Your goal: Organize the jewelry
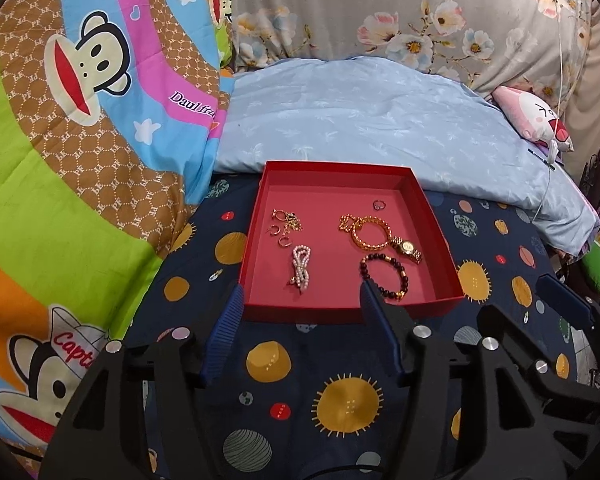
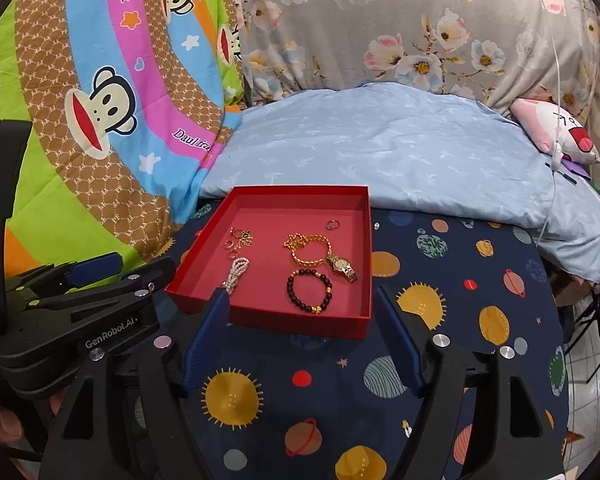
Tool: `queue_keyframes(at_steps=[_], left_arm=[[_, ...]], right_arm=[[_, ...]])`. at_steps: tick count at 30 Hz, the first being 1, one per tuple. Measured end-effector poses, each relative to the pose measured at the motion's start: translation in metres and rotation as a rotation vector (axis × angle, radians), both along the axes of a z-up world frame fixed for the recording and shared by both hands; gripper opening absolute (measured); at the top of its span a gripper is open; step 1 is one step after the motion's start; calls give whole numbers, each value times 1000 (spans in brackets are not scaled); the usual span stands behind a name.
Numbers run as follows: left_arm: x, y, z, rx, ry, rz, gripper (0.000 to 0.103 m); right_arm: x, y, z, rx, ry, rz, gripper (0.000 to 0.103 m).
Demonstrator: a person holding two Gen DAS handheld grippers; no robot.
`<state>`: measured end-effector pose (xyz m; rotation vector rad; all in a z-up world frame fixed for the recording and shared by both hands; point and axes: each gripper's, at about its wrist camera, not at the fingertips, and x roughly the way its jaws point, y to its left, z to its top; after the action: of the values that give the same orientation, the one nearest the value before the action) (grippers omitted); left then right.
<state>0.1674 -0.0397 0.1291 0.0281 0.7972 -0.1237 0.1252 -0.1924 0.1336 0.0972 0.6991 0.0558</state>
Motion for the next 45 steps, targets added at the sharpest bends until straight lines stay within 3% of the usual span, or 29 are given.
queue_keyframes(at_steps=[9,24,45], left_arm=[[-10,-5,-17,32,17,16,60],[-8,-8,-43,64,27,71,78],[-5,-7,-56,74,49,92,78]], right_arm=[[-8,-6,-12,10,40,-35,79],[-1,-11,-36,-25,95,-92,80],[4,-8,-47,-39,119,-96,80]])
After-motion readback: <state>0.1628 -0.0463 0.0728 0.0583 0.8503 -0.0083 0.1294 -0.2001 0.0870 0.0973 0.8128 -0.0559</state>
